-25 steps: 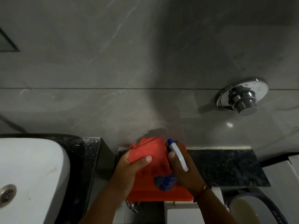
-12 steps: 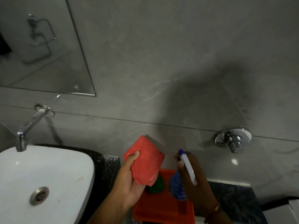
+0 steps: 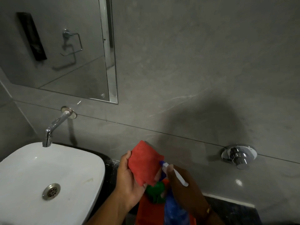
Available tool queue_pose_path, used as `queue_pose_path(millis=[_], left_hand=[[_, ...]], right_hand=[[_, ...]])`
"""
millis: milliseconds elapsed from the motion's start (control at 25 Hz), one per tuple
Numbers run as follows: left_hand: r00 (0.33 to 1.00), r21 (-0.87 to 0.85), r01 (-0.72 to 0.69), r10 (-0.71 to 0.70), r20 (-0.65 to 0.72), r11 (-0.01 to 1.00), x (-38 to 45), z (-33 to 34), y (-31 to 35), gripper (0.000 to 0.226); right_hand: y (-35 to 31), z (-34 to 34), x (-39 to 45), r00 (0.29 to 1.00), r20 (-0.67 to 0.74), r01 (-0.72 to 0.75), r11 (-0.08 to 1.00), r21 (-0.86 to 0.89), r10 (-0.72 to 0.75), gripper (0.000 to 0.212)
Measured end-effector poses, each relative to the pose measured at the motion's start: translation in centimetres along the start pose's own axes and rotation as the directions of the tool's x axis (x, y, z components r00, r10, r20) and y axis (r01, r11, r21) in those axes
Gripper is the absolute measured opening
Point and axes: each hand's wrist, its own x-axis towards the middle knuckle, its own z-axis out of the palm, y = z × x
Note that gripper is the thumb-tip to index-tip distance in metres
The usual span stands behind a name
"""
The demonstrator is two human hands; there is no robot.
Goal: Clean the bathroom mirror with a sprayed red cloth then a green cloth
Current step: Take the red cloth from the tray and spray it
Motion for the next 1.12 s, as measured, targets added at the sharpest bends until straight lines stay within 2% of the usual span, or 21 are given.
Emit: queue_pose_path(millis=[120,280,360,560,720,920,1120], left_hand=[[0.999,0.048,-0.039,0.041,-0.031,0.998,-0.5,-0.5,0.0,0.063],[0.996,0.105,-0.037,0.045,-0.077,0.994,-0.9,-0.8,-0.5,0.057],[0.995,0.085,-0.047,0.054,-0.082,0.995,-1.0,-0.8,-0.5,0.056],[0.992,0.070,-0.088,0.094,-0.090,0.994,-0.7,-1.4,-0.2,0.052],[0.992,0.054,-0.089,0.094,-0.085,0.995,-0.4,-1.7,-0.1,0.055],[0.994,0.049,-0.083,0.086,-0.071,0.995,-0.2,-1.3,-0.2,0.056],[0.994,0.035,-0.084,0.086,-0.064,0.996,0.4,-1.3,0.0,0.055]], right_hand=[[-1.2,1.3,-0.1,0.990,0.020,-0.138,0.987,0.081,0.137,0.066],[-1.6,1.9,0.2,0.987,-0.001,-0.158,0.986,-0.050,0.158,0.073],[-1.8,1.8,0.3,0.991,-0.020,-0.136,0.985,-0.107,0.134,0.072],[-1.0,0.8,0.4,0.997,-0.034,-0.074,0.957,-0.282,0.067,0.090],[-0.8,0.2,0.5,0.999,-0.039,-0.032,0.956,-0.291,0.022,0.086],[-0.7,0.6,0.6,1.000,-0.015,0.017,0.946,-0.324,-0.023,0.071],[-0.2,0.4,1.3,0.998,-0.051,0.024,0.952,-0.305,-0.041,0.080]])
